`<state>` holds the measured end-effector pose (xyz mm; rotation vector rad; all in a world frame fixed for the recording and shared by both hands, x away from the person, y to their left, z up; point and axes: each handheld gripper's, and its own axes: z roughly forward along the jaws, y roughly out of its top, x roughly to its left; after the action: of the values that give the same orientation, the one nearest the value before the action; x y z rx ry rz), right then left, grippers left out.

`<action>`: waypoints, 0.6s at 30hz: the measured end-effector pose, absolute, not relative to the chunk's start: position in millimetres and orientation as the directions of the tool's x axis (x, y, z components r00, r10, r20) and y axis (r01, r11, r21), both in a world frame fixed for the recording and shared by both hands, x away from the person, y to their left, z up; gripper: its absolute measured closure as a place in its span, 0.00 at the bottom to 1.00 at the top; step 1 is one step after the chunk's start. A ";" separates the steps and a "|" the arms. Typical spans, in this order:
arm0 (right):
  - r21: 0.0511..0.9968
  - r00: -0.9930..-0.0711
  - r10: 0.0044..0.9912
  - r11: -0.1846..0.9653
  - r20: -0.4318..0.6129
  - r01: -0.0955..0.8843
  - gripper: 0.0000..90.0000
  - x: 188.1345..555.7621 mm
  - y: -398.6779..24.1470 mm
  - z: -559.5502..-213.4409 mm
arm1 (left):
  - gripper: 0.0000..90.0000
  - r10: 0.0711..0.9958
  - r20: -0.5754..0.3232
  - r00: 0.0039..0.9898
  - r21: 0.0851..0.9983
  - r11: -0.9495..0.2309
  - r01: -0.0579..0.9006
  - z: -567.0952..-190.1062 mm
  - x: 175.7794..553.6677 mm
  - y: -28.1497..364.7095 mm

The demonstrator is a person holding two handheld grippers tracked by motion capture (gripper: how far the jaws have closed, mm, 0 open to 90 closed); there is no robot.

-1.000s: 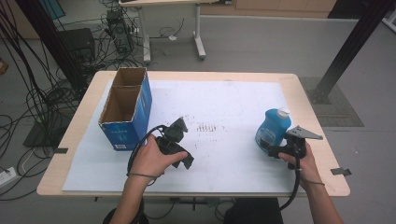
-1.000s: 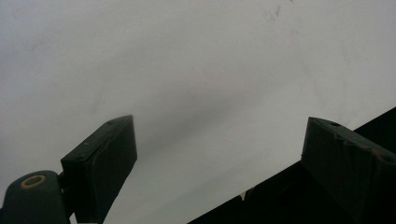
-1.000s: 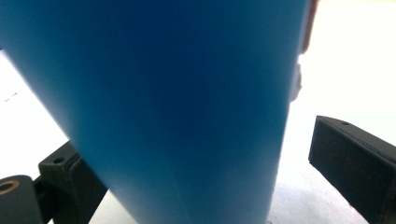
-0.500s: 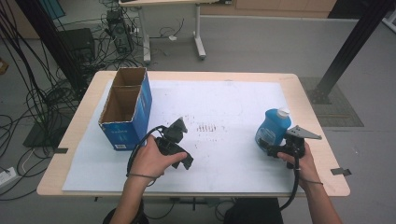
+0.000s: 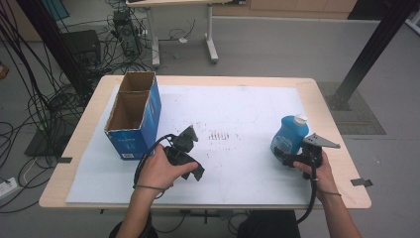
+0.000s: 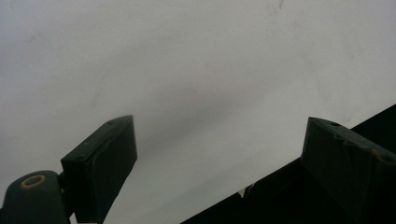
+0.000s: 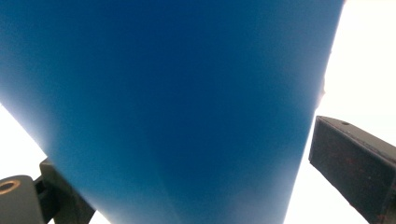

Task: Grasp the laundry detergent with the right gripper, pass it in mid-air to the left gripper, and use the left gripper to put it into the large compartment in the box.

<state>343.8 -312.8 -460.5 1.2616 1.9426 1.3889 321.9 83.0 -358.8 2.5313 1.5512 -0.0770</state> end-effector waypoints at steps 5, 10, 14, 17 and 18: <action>0.906 -0.491 0.858 0.081 0.149 0.416 0.04 344.2 -312.1 -460.5 | 0.12 0.880 -0.132 0.457 0.118 -0.444 0.888 -358.4 321.8 84.3; 0.907 -0.489 0.859 0.077 0.151 0.415 0.05 344.0 -311.6 -460.6 | 0.12 0.879 -0.132 0.459 0.115 -0.446 0.888 -358.8 321.6 84.0; 0.908 -0.488 0.860 0.076 0.150 0.412 0.07 343.7 -311.5 -460.5 | 0.12 0.878 -0.134 0.460 0.114 -0.447 0.887 -359.1 321.6 83.4; 0.910 -0.490 0.859 0.080 0.144 0.408 0.07 343.6 -311.5 -459.9 | 0.12 0.879 -0.134 0.458 0.116 -0.445 0.888 -359.1 321.4 83.4; 0.910 -0.489 0.860 0.079 0.144 0.408 0.07 343.5 -311.6 -459.6 | 0.12 0.878 -0.135 0.459 0.116 -0.446 0.888 -359.0 321.4 83.6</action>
<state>343.5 -311.6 -459.6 1.2501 1.9310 1.3945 321.4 83.6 -359.0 2.5337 1.5487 -0.0821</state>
